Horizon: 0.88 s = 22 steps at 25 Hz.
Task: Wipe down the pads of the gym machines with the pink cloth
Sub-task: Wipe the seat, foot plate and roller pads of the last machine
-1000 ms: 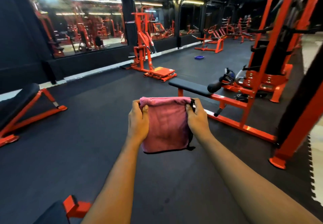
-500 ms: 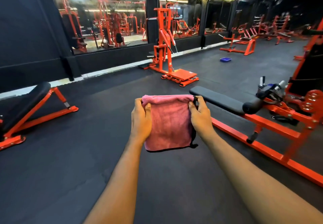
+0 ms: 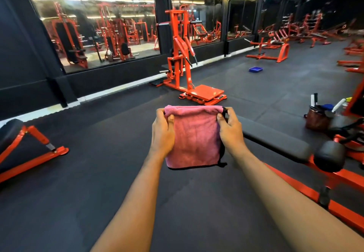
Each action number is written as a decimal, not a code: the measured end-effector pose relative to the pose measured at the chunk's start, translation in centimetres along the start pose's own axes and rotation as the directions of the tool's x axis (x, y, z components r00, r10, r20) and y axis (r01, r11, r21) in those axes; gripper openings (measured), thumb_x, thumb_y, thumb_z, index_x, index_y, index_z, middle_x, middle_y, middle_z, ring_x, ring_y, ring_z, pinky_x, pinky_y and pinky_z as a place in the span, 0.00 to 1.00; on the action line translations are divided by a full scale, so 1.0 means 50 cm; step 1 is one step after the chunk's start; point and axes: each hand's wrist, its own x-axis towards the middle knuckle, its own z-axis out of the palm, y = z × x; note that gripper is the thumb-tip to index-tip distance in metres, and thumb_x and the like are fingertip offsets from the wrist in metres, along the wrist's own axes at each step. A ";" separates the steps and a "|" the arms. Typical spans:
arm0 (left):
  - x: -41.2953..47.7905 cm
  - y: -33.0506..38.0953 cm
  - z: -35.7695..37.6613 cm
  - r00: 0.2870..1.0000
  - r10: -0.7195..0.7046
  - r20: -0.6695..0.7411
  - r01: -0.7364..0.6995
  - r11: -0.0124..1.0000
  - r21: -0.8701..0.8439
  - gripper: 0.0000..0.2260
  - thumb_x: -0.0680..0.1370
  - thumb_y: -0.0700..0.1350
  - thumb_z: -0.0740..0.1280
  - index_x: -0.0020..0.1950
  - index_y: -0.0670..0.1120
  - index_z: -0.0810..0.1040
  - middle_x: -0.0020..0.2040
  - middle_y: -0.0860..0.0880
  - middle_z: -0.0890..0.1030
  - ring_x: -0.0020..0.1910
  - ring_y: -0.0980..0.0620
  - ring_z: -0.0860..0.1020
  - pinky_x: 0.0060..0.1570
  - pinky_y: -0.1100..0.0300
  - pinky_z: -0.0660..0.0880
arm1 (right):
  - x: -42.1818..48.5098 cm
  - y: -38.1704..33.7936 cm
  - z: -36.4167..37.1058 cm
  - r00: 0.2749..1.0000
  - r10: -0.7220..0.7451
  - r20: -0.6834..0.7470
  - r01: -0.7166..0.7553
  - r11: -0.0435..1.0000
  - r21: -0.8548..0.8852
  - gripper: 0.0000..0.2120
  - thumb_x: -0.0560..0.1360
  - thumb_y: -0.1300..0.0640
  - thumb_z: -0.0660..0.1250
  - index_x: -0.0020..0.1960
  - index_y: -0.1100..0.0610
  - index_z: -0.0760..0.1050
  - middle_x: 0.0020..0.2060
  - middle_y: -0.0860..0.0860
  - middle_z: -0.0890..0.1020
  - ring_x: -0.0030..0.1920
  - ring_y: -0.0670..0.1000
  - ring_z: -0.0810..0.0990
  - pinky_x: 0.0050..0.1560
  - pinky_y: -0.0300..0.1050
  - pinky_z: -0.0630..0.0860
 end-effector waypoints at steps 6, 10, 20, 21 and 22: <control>0.388 -0.120 0.173 1.000 -0.009 -0.002 0.009 1.000 0.011 0.05 0.84 0.43 0.59 0.59 0.44 0.69 0.54 0.48 0.79 0.51 0.51 0.76 0.45 0.63 0.66 | 0.410 0.113 0.103 1.000 -0.004 -0.011 0.004 1.000 0.012 0.08 0.83 0.60 0.62 0.57 0.49 0.76 0.47 0.41 0.83 0.47 0.37 0.79 0.53 0.37 0.73; 0.617 -0.229 0.285 1.000 -0.025 0.007 0.025 1.000 -0.017 0.05 0.84 0.43 0.58 0.60 0.45 0.69 0.56 0.49 0.78 0.52 0.53 0.76 0.46 0.66 0.66 | 0.649 0.226 0.183 1.000 0.021 -0.018 -0.021 1.000 -0.001 0.09 0.82 0.56 0.62 0.53 0.41 0.76 0.47 0.41 0.84 0.52 0.47 0.81 0.59 0.48 0.76; 1.247 -0.503 0.584 0.988 0.047 0.150 -0.032 0.994 -0.103 0.06 0.83 0.41 0.59 0.60 0.43 0.70 0.54 0.50 0.78 0.52 0.53 0.75 0.45 0.66 0.65 | 1.245 0.487 0.374 0.976 0.089 -0.200 -0.093 0.996 -0.010 0.05 0.83 0.59 0.61 0.56 0.53 0.75 0.51 0.48 0.84 0.52 0.47 0.81 0.58 0.47 0.76; 1.311 -0.520 0.620 0.984 0.058 0.166 -0.039 0.993 -0.114 0.07 0.83 0.41 0.59 0.60 0.42 0.70 0.54 0.50 0.78 0.51 0.53 0.75 0.45 0.65 0.66 | 1.303 0.508 0.383 0.968 0.094 -0.231 -0.098 0.995 -0.007 0.05 0.83 0.60 0.61 0.56 0.54 0.75 0.51 0.48 0.84 0.51 0.47 0.80 0.57 0.46 0.75; 1.363 -0.534 0.654 0.981 0.074 0.178 -0.051 0.990 -0.128 0.07 0.83 0.41 0.59 0.61 0.42 0.70 0.55 0.49 0.78 0.51 0.52 0.75 0.45 0.64 0.66 | 1.353 0.526 0.388 0.963 0.088 -0.255 -0.092 0.996 -0.005 0.05 0.83 0.60 0.61 0.55 0.54 0.75 0.51 0.48 0.84 0.51 0.46 0.80 0.56 0.44 0.75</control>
